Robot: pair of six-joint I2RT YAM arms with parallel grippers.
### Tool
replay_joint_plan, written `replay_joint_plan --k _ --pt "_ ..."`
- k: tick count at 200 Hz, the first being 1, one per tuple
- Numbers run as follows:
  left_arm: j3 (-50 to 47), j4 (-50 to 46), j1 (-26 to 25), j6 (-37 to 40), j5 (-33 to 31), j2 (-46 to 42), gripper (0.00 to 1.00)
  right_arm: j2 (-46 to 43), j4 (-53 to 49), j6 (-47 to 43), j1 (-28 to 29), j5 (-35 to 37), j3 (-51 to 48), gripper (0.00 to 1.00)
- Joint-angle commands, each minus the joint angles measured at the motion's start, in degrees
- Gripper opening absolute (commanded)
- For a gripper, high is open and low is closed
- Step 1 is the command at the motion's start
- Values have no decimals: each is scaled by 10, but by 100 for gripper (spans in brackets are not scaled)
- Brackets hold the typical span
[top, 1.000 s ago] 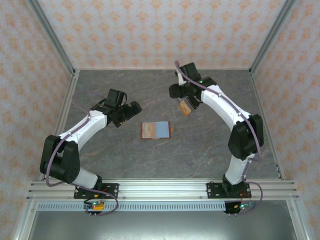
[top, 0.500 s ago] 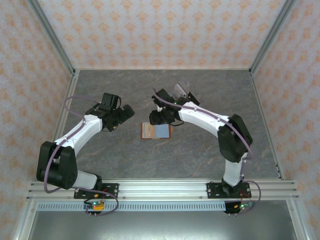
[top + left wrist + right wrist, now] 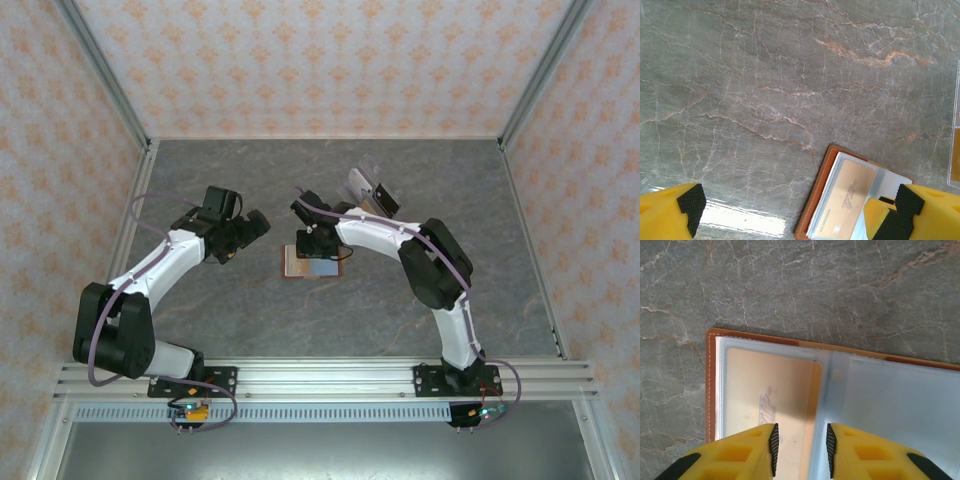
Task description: Take the credit cards out of the card holder
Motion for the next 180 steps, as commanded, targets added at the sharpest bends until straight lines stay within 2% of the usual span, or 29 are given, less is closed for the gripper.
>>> replay_joint_plan --k 1,97,127,155,180 --pt "3 6 5 -2 11 12 100 16 -9 11 1 14 24 32" --pt "-1 35 4 6 73 37 99 47 -59 -9 1 62 45 25" --pt "-4 48 1 6 97 47 95 47 -58 -8 1 68 42 18" --pt "-3 57 -8 8 115 61 88 48 -55 -6 1 69 38 14" --pt "-1 68 -19 9 131 79 76 46 -50 -4 0 67 31 12"
